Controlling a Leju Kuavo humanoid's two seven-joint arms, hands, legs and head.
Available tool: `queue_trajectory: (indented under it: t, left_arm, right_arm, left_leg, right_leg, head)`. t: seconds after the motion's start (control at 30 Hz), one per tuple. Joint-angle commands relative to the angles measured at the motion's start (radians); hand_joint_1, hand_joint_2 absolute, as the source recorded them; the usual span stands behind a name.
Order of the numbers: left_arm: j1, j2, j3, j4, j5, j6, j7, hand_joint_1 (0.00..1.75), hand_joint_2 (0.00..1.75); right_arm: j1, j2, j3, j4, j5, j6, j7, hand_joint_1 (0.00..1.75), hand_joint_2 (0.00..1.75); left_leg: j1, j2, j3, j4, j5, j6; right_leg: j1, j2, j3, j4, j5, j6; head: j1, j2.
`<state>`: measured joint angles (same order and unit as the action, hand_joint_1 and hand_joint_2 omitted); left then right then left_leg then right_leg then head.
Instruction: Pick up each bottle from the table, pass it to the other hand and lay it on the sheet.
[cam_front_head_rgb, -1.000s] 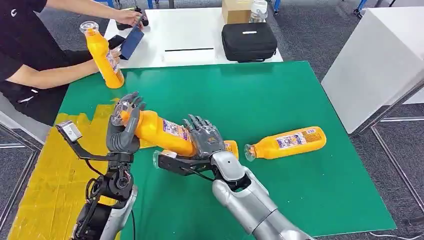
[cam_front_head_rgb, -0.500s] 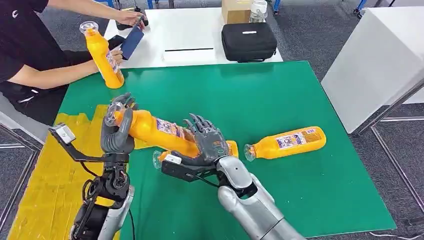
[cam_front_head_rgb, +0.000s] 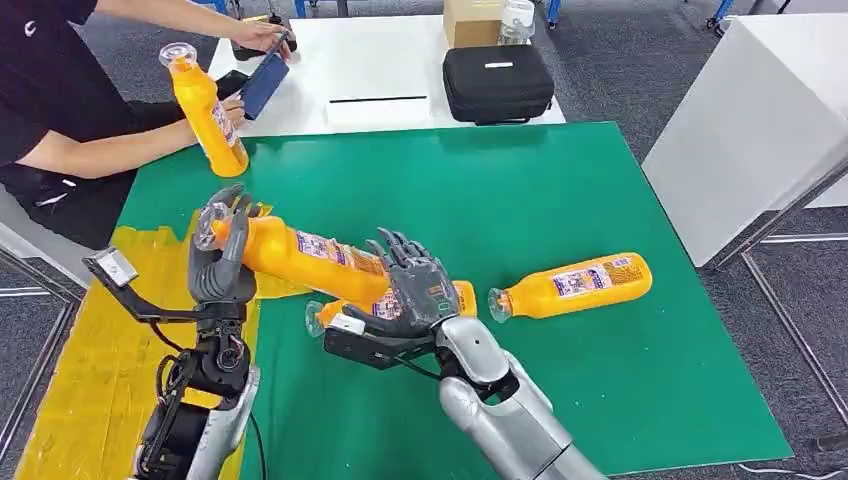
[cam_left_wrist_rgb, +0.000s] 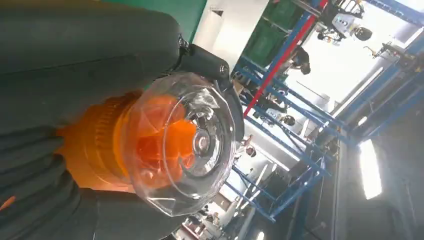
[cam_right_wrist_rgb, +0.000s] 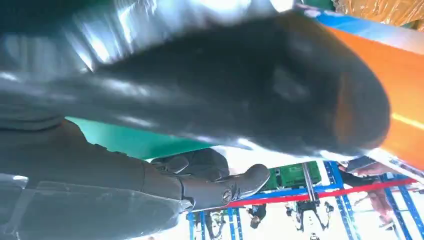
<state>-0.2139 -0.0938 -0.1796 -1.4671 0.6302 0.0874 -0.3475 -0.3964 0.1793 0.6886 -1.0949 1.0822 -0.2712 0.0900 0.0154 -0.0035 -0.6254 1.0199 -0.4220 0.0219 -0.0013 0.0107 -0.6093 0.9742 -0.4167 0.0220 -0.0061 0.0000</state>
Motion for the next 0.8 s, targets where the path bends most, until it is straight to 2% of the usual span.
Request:
queue_trajectory:
  t: [0.03, 0.1, 0.37, 0.4, 0.43, 0.63, 0.8]
  left_arm:
    - [-0.058, 0.003, 0.06, 0.106, 0.01, -0.003, -0.002, 1.75, 1.75]
    - [-0.076, 0.035, 0.158, 0.182, 0.011, 0.019, -0.03, 1.75, 1.75]
    - [-0.057, 0.052, 0.258, 0.171, -0.009, 0.038, -0.051, 1.75, 1.75]
    - [-0.057, 0.058, 0.27, 0.174, -0.008, 0.037, -0.051, 1.75, 1.75]
    - [-0.056, 0.065, 0.286, 0.18, -0.006, 0.037, -0.051, 1.75, 1.75]
    - [-0.064, 0.085, 0.357, 0.234, 0.004, 0.033, -0.05, 1.75, 1.75]
    - [-0.06, 0.088, 0.363, 0.238, 0.007, 0.03, -0.05, 1.75, 1.75]
  right_arm:
    - [-0.002, -0.039, 0.003, -0.036, -0.002, 0.015, -0.008, 0.0, 0.0]
    - [0.042, -0.08, 0.034, -0.155, 0.009, 0.012, -0.02, 0.0, 0.0]
    - [0.113, -0.149, 0.011, -0.272, 0.02, 0.002, -0.005, 0.0, 0.0]
    - [0.118, -0.157, 0.005, -0.277, 0.019, 0.001, -0.004, 0.0, 0.0]
    - [0.127, -0.169, -0.003, -0.279, 0.018, 0.0, -0.002, 0.0, 0.0]
    - [0.144, -0.18, -0.038, -0.281, -0.006, 0.003, -0.003, 0.0, 0.0]
    - [0.146, -0.182, -0.039, -0.282, -0.006, 0.003, -0.003, 0.0, 0.0]
  left_leg:
    - [-0.001, -0.001, 0.002, -0.001, 0.0, 0.0]
    - [-0.001, -0.002, 0.004, -0.001, -0.001, 0.0]
    - [0.0, -0.001, 0.004, -0.001, 0.0, 0.0]
    - [-0.002, -0.001, 0.009, -0.002, -0.002, 0.0]
    - [-0.001, -0.001, 0.005, -0.001, -0.001, 0.0]
    - [-0.001, 0.0, 0.004, -0.002, 0.0, 0.0]
    - [-0.001, 0.0, 0.005, -0.001, -0.001, 0.0]
  right_leg:
    - [0.0, -0.002, 0.003, 0.0, -0.001, 0.0]
    - [-0.001, -0.003, 0.005, 0.0, -0.002, 0.0]
    - [0.0, -0.002, 0.004, -0.001, -0.001, 0.0]
    - [-0.001, -0.003, 0.01, -0.001, -0.003, 0.0]
    - [-0.001, -0.002, 0.005, -0.001, -0.001, 0.0]
    - [-0.001, -0.001, 0.004, -0.001, -0.001, 0.0]
    - [-0.001, -0.002, 0.005, 0.0, -0.002, 0.0]
  head:
    - [0.0, 0.0]
    - [0.0, 0.0]
    - [0.0, 0.0]
    - [0.0, 0.0]
    - [0.0, 0.0]
    - [0.0, 0.0]
    - [0.0, 0.0]
